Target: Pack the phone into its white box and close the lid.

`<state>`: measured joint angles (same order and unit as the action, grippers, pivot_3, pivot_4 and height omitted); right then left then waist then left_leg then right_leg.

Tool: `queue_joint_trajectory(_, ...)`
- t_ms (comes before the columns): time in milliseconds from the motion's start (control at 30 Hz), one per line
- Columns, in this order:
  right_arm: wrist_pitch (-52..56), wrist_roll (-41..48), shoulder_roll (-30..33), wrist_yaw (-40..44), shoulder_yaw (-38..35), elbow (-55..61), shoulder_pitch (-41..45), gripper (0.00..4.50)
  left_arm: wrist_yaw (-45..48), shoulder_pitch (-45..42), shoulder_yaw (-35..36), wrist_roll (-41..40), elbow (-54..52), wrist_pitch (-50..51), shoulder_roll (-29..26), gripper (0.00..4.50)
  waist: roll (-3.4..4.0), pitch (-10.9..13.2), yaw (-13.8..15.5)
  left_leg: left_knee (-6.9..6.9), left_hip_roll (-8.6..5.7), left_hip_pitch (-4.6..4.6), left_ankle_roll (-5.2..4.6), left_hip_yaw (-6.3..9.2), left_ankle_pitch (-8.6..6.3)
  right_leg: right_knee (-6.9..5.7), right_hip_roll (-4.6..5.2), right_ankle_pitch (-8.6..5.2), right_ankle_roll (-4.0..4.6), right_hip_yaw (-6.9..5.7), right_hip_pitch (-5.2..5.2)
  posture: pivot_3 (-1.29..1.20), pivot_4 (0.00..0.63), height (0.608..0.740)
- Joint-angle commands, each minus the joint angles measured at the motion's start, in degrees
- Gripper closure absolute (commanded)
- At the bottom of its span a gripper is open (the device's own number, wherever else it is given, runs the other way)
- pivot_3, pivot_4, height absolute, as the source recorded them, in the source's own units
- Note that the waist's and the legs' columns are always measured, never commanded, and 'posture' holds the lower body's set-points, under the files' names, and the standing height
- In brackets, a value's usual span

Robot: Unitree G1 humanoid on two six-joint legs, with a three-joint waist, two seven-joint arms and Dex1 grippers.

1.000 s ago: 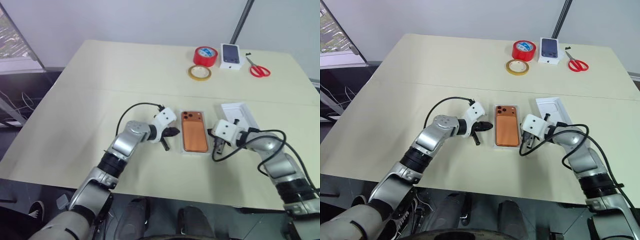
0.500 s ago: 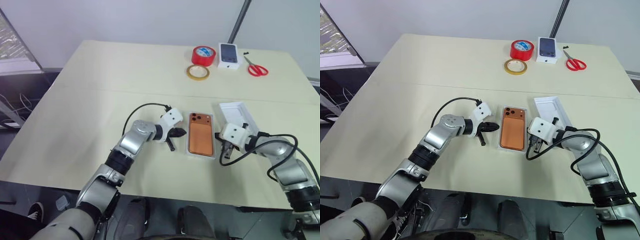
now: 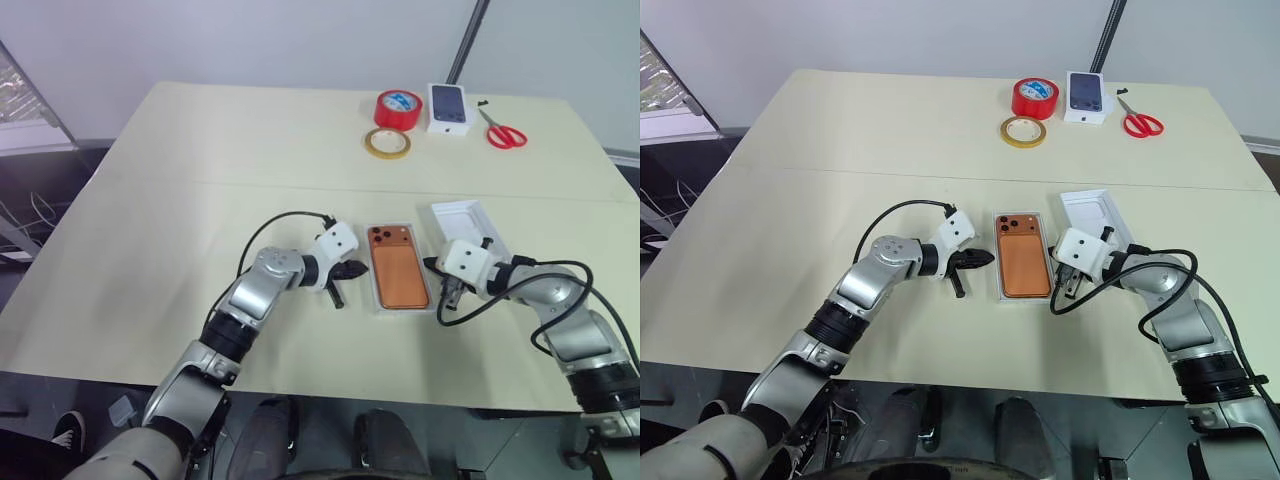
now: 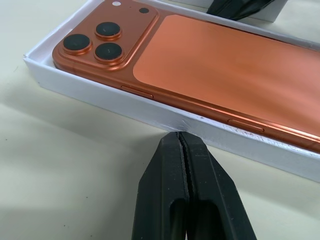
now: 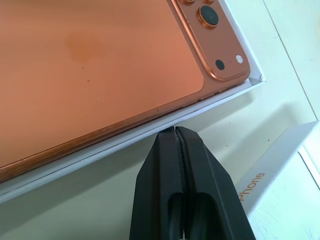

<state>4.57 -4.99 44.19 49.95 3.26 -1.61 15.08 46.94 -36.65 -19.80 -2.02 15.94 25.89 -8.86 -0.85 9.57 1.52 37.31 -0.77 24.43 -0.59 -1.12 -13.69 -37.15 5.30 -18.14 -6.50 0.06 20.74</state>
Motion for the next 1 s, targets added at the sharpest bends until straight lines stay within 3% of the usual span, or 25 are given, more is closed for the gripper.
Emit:
queue_joint_trajectory(33, -0.4, 1.9, 1.7, 0.9, -2.1, 1.4, 1.2, 4.50, -1.2, -0.7, 2.8, -1.1, 0.4, -1.4, -0.5, 4.45, 0.00, 0.0, -0.3, 0.00, 0.01, 0.00, 0.00, 0.00, 0.00, 0.00, -0.01, 0.00, 0.00, 0.00, 0.00, 0.00, 0.150, 0.728)
queue_joint_trajectory(267, 0.1, 3.6, 3.2, 2.2, -2.5, 1.7, 2.3, 4.50, -1.6, -0.8, 4.4, -1.8, 0.1, -2.3, -1.5, 4.45, 0.02, 0.0, -0.9, -0.04, 0.08, 0.00, 0.01, 0.00, 0.00, -0.01, -0.08, 0.00, -0.01, 0.00, 0.03, 0.00, 0.150, 0.728)
queue_joint_trajectory(367, 7.2, 9.2, 1.8, 3.0, -4.9, 1.6, 5.1, 4.50, 0.9, -1.0, 8.3, -6.6, -1.5, 0.0, -2.2, 4.45, 0.05, 0.0, -0.9, -0.04, 0.15, 0.02, 0.04, -0.02, 0.02, -0.02, -0.14, 0.00, -0.01, 0.01, 0.06, 0.00, 0.150, 0.728)
queue_joint_trajectory(467, 12.2, 12.9, 0.3, 0.8, -7.7, 2.6, 8.0, 3.14, 5.0, 0.3, 10.9, -10.0, -5.8, -3.0, -4.9, 3.57, 0.06, 0.1, -1.0, -0.04, 0.21, 0.03, 0.09, -0.03, 0.05, -0.06, -0.16, 0.00, -0.01, 0.01, 0.11, 0.00, 0.150, 0.728)
queue_joint_trajectory(667, 15.0, 9.0, 0.3, -6.4, -7.9, 2.3, 8.5, 0.01, 11.8, 3.0, 12.0, -13.6, -10.3, -7.9, -9.6, 0.53, 0.10, 0.1, -0.7, -0.21, 0.27, 0.04, 0.38, -0.02, 0.21, -0.04, -0.16, 0.00, 0.00, 0.02, 0.19, 0.00, 0.150, 0.728)
queue_joint_trajectory(700, 16.0, 9.4, 0.1, -6.6, -7.8, 3.3, 7.8, 0.00, 12.9, 3.3, 12.3, -14.5, -10.9, -7.6, -10.6, 0.03, 0.10, 0.1, -0.8, -0.21, 0.26, 0.04, 0.36, -0.02, 0.19, -0.04, -0.15, 0.00, 0.01, 0.02, 0.19, 0.00, 0.150, 0.728)
queue_joint_trajectory(1000, 39.8, 15.9, -4.6, -12.4, -10.0, 15.5, 3.4, 0.00, 22.9, 7.2, 15.6, -18.7, -12.5, -16.5, -18.3, 0.03, 0.17, 0.1, -1.2, -0.31, 0.31, 0.08, 0.31, -0.03, 0.16, -0.08, -0.16, 0.00, 0.02, 0.15, 0.34, 0.00, 0.150, 0.728)
